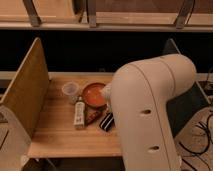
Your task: Place the eraser on the white sponge
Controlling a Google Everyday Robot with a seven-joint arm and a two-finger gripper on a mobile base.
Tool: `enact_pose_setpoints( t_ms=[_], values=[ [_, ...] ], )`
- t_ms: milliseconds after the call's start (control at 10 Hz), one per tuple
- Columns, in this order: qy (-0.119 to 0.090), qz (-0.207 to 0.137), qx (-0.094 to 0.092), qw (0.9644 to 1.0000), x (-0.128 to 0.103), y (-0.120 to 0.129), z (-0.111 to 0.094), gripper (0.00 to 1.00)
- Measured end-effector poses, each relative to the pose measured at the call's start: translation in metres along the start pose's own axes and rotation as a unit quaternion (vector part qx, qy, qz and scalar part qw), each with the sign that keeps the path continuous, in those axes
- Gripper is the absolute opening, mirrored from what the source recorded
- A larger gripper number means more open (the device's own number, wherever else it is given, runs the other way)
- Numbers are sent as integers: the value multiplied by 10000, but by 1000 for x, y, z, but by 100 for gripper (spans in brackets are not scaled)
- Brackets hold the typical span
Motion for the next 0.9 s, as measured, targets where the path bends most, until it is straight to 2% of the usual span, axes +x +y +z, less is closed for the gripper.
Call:
enact_pose_setpoints(
  t_ms=[100, 200, 400, 900],
  values=[
    [-61, -30, -1, 10000, -2, 1, -4, 6],
    [-163, -57, -30, 9998, -7, 4, -13, 1],
    [-425, -155, -148, 9989, -16, 15, -37, 0],
    [-454, -161, -175, 9987, -18, 17, -40, 0]
  ],
)
